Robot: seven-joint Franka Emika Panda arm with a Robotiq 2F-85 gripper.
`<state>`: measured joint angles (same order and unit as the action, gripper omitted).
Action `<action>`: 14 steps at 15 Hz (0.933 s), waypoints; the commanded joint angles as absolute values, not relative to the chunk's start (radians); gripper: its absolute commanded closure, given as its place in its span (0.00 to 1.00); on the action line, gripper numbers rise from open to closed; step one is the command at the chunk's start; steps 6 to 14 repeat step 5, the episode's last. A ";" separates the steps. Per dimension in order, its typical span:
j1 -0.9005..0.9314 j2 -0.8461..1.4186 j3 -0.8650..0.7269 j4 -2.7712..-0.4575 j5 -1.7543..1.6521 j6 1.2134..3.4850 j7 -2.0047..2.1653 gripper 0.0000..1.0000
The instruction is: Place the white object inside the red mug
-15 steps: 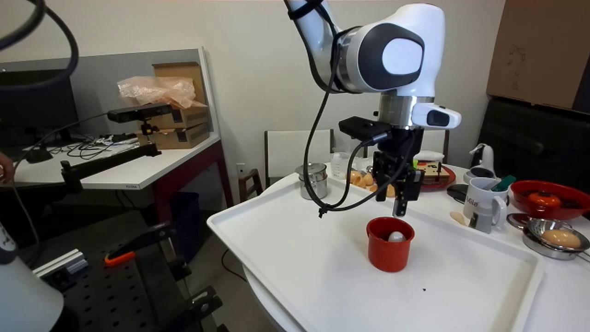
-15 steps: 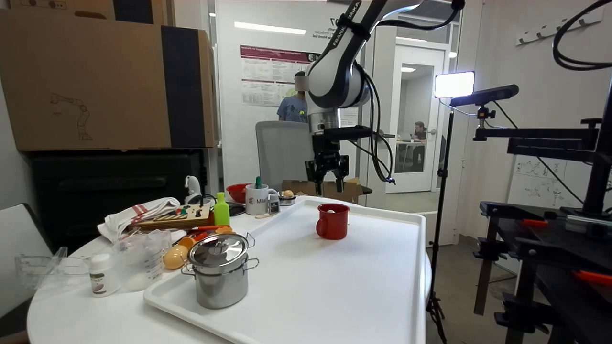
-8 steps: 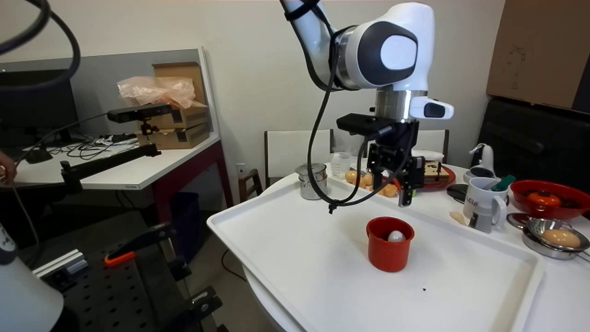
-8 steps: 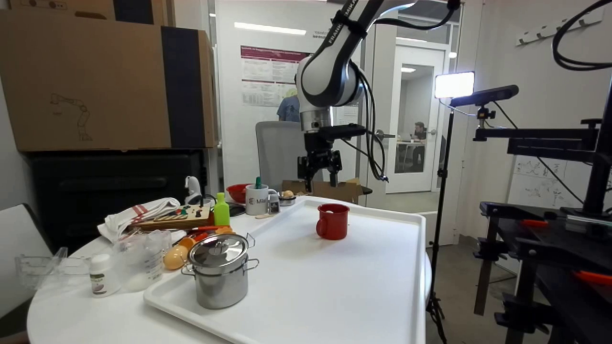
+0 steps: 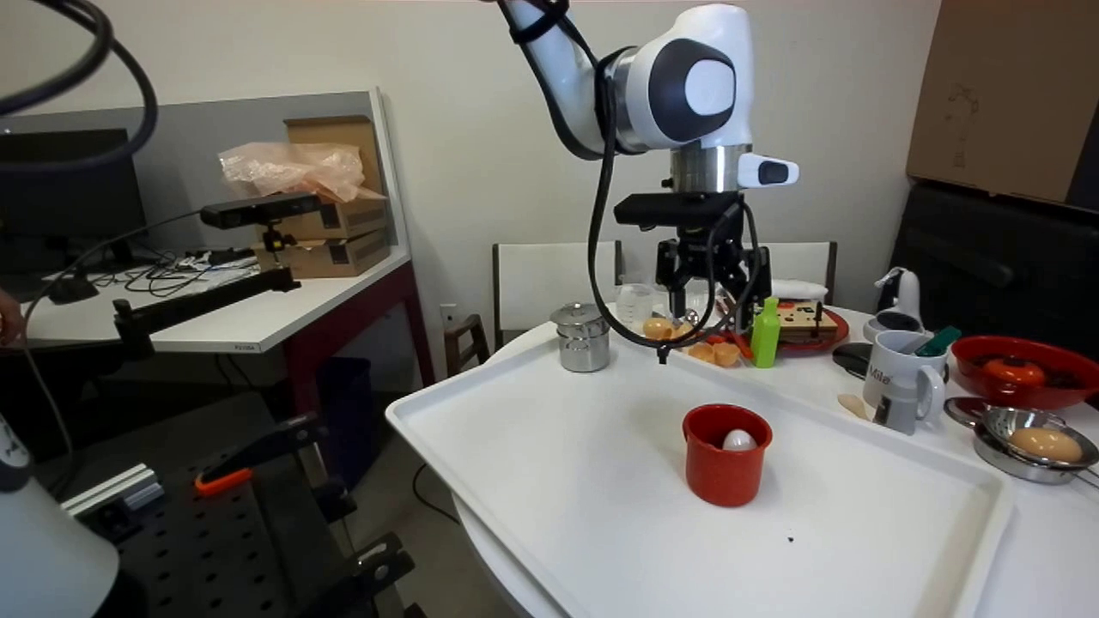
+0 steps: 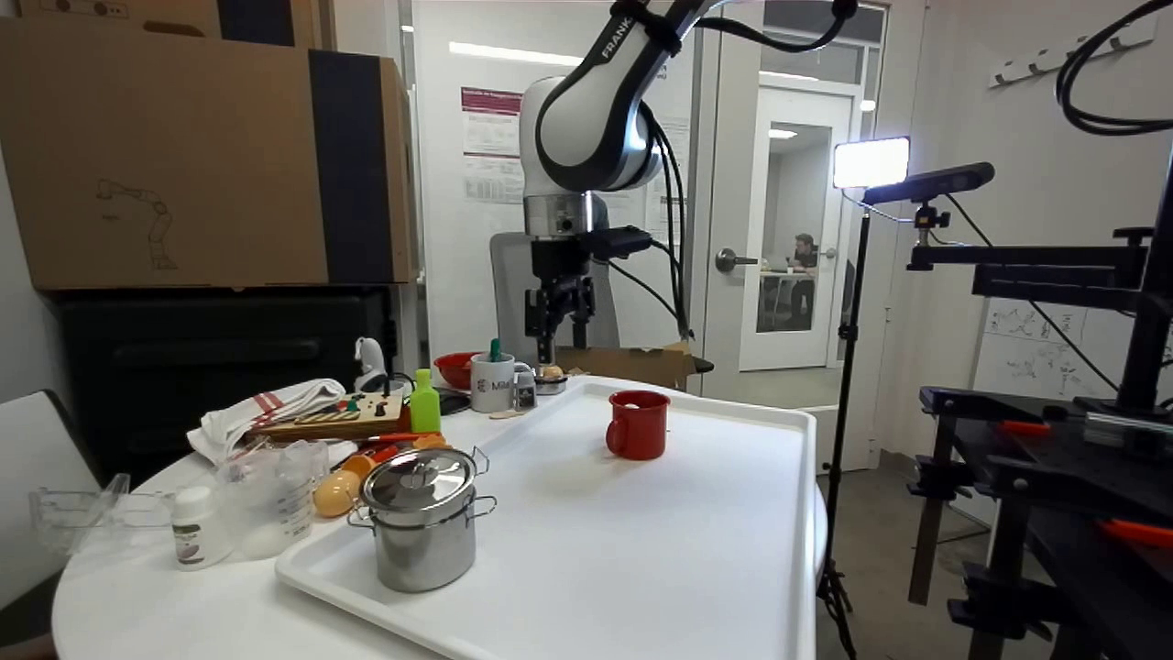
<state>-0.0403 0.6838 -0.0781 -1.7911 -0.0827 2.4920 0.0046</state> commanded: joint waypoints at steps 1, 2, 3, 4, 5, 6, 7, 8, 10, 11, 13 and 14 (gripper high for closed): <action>-0.095 0.687 -0.008 -1.790 -0.049 2.563 -0.124 0.00; -0.112 0.683 0.013 -1.794 -0.027 2.580 -0.148 0.00; -0.134 0.677 0.039 -1.801 0.000 2.592 -0.174 0.00; -0.085 0.685 -0.011 -1.789 -0.042 2.556 -0.109 0.00; -0.100 0.684 0.006 -1.789 -0.026 2.566 -0.131 0.00; -0.100 0.684 0.006 -1.789 -0.026 2.566 -0.131 0.00; -0.100 0.684 0.006 -1.789 -0.026 2.566 -0.131 0.00; -0.100 0.684 0.006 -1.789 -0.026 2.566 -0.131 0.00; -0.100 0.684 0.006 -1.789 -0.026 2.566 -0.131 0.00; -0.100 0.684 0.006 -1.789 -0.026 2.566 -0.131 0.00; -0.100 0.684 0.006 -1.789 -0.026 2.566 -0.131 0.00; -0.100 0.684 0.006 -1.789 -0.026 2.566 -0.131 0.00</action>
